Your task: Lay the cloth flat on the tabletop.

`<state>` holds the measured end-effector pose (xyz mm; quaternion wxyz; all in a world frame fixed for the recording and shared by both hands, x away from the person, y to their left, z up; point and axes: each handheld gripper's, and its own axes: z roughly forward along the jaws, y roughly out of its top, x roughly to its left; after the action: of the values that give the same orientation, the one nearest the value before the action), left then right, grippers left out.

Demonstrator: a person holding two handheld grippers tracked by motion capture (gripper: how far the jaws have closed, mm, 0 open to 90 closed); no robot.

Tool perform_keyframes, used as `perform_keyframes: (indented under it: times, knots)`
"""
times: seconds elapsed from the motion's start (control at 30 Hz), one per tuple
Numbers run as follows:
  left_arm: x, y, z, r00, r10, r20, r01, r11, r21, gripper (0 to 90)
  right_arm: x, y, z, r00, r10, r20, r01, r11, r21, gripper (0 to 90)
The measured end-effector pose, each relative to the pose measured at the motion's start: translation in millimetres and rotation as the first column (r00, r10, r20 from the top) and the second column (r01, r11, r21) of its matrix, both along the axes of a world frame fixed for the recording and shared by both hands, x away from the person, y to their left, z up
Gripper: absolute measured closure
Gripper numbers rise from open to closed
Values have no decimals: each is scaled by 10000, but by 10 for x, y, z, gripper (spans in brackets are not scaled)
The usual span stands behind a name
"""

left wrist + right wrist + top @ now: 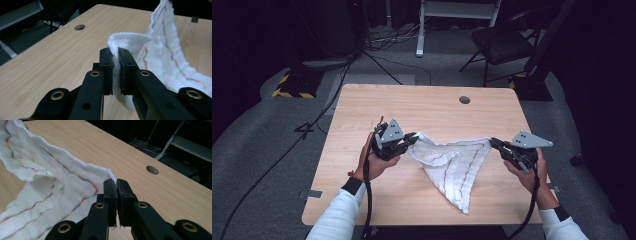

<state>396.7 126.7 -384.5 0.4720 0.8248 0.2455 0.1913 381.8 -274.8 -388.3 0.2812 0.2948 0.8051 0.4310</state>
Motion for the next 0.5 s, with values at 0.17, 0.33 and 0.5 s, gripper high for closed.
perform_keyframes:
  times: [0.17,0.33,0.5]
  knots:
    - [222,72,-59,9991,296,-304,-307,9988,-377,826,303,131,-24,9998,-115,-159,109,9993,-350,873]
    - [489,115,-215,9960,522,-728,-533,9985,-145,821,635,152,-59,9974,-228,-680,226,9997,-46,872]
    - [765,107,-353,9895,967,-1076,-942,9952,280,817,872,210,-136,9953,-506,-826,470,9979,-449,871]
